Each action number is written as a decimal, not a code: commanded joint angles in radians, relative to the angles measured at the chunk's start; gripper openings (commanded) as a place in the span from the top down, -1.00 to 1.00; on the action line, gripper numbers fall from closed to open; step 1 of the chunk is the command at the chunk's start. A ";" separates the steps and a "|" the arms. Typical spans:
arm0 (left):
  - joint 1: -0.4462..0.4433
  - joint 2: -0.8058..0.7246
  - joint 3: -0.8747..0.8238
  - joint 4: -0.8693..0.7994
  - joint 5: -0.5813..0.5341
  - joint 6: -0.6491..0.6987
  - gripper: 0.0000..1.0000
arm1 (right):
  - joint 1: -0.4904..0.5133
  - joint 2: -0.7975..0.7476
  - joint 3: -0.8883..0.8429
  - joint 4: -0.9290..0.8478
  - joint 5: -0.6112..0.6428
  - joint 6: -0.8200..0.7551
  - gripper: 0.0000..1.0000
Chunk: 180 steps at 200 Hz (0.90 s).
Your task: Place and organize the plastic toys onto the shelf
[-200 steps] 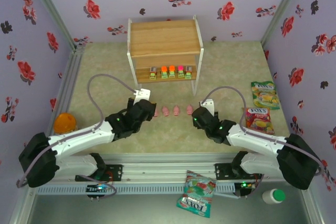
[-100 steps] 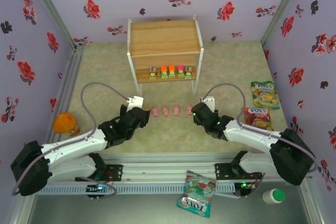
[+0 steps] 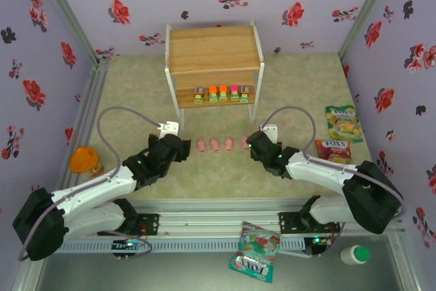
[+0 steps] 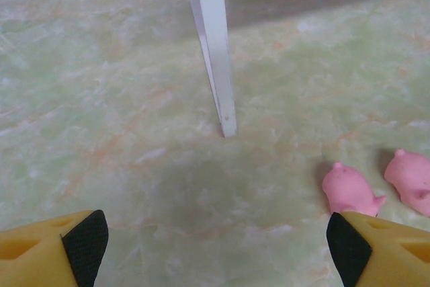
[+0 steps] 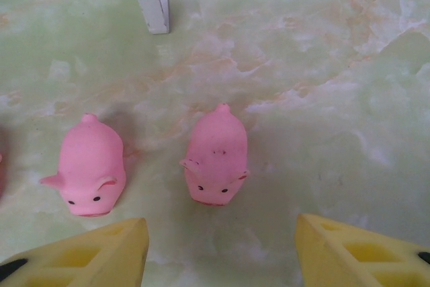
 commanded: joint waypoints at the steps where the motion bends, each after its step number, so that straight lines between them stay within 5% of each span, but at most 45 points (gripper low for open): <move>1: 0.010 0.018 0.016 -0.003 0.025 -0.006 -0.79 | -0.015 0.023 0.036 -0.022 -0.008 0.044 -0.20; 180: 0.069 0.035 0.017 -0.010 0.088 -0.031 -0.79 | -0.066 0.176 0.085 0.009 -0.042 0.071 -0.03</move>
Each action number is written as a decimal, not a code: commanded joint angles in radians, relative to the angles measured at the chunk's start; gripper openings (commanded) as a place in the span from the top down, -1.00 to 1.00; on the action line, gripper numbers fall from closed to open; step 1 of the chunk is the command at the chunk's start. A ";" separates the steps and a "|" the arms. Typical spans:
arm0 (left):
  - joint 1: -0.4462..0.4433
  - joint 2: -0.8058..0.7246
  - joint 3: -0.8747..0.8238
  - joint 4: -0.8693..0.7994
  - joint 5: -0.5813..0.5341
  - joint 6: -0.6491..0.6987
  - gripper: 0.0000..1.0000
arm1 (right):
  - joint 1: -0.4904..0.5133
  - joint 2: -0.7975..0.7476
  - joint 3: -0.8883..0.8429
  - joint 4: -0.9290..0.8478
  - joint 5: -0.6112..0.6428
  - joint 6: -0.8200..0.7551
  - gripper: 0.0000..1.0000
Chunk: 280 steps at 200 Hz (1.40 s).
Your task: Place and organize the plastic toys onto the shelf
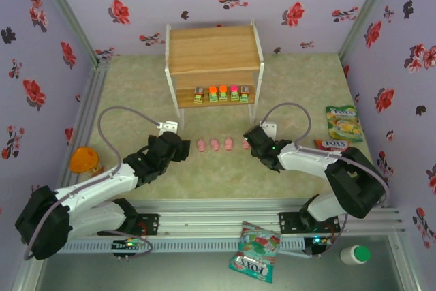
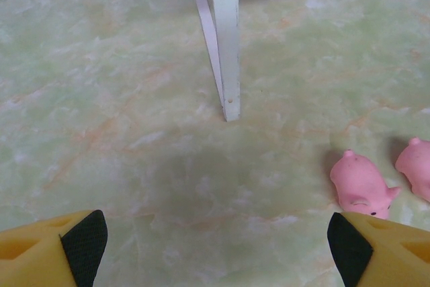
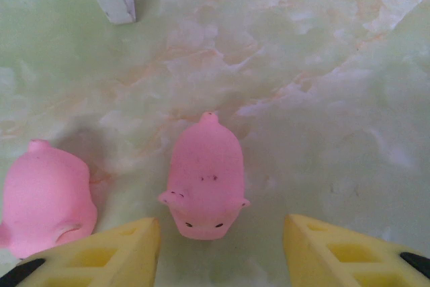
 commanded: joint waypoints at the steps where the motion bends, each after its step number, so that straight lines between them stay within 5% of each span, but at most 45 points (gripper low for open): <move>1: 0.011 0.010 0.017 -0.002 0.013 -0.019 -0.79 | -0.009 0.022 0.020 0.008 -0.012 0.021 -0.03; 280: 0.023 0.015 0.017 -0.002 0.027 -0.024 -0.79 | -0.047 0.105 0.046 0.071 -0.018 -0.024 0.16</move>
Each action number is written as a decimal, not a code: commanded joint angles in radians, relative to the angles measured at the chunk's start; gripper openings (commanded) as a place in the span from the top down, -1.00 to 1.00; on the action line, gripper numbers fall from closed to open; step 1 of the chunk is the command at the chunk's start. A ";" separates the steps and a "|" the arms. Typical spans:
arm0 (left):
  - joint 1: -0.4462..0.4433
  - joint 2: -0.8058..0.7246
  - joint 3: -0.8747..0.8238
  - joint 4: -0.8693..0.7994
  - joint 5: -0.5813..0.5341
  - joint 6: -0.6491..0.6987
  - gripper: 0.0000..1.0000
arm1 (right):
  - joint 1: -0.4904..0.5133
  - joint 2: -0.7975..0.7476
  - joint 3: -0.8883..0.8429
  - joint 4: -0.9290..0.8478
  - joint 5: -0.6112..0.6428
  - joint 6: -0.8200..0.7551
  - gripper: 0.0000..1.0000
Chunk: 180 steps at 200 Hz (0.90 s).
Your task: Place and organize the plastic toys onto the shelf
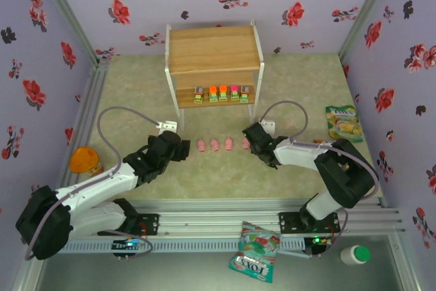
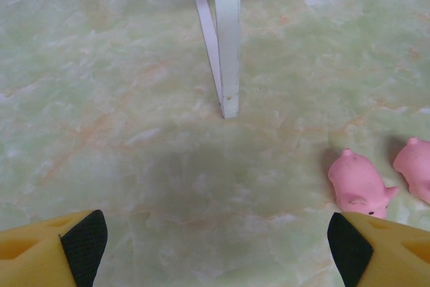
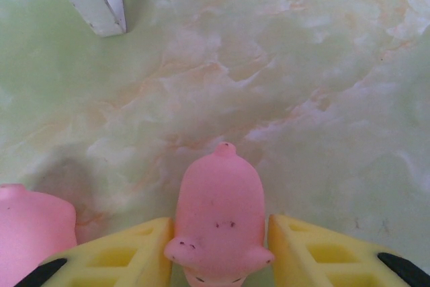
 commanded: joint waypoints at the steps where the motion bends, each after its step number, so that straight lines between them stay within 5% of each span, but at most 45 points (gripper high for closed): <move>1: 0.010 0.012 0.016 -0.003 0.004 -0.012 -0.79 | -0.008 0.010 0.013 0.010 0.002 -0.012 0.16; 180: 0.016 0.021 0.020 -0.003 0.005 -0.012 -0.80 | -0.009 0.040 0.020 0.006 0.020 -0.029 0.22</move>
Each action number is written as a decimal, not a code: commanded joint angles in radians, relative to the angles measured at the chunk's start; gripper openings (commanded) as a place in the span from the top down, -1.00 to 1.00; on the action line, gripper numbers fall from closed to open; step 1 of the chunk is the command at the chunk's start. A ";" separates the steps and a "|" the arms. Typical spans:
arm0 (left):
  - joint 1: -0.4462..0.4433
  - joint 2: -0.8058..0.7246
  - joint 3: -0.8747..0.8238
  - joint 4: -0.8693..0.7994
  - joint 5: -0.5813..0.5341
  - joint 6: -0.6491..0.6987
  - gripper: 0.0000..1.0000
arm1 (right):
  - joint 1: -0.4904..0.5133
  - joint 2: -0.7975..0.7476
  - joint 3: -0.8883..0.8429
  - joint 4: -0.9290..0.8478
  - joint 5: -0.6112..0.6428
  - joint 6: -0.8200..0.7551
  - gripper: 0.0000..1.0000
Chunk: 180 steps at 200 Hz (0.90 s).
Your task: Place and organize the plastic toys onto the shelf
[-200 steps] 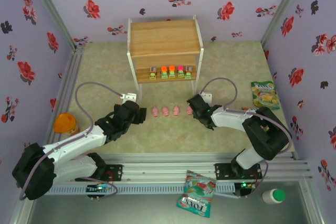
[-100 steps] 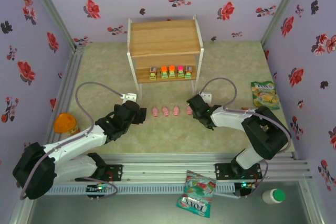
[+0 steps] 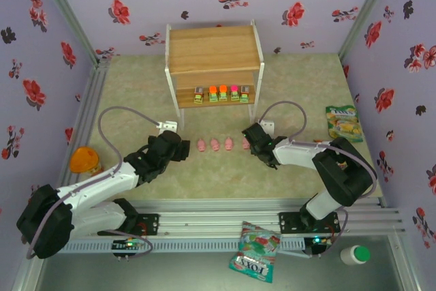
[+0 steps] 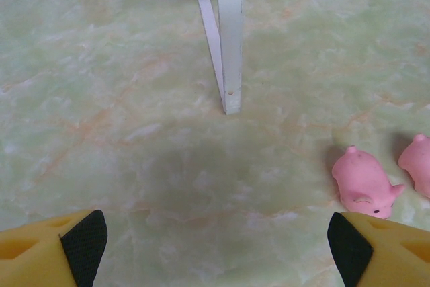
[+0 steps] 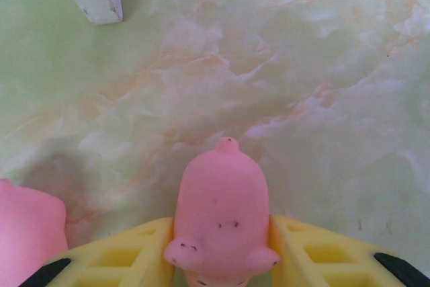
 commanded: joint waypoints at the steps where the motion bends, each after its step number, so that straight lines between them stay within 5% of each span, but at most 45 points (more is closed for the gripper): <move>1: 0.009 0.008 0.021 -0.003 -0.003 -0.009 -0.80 | -0.009 0.022 0.020 0.004 0.020 -0.011 0.22; 180: 0.011 0.010 0.023 0.003 0.021 -0.008 -0.79 | -0.007 -0.143 0.009 -0.095 0.046 -0.013 0.48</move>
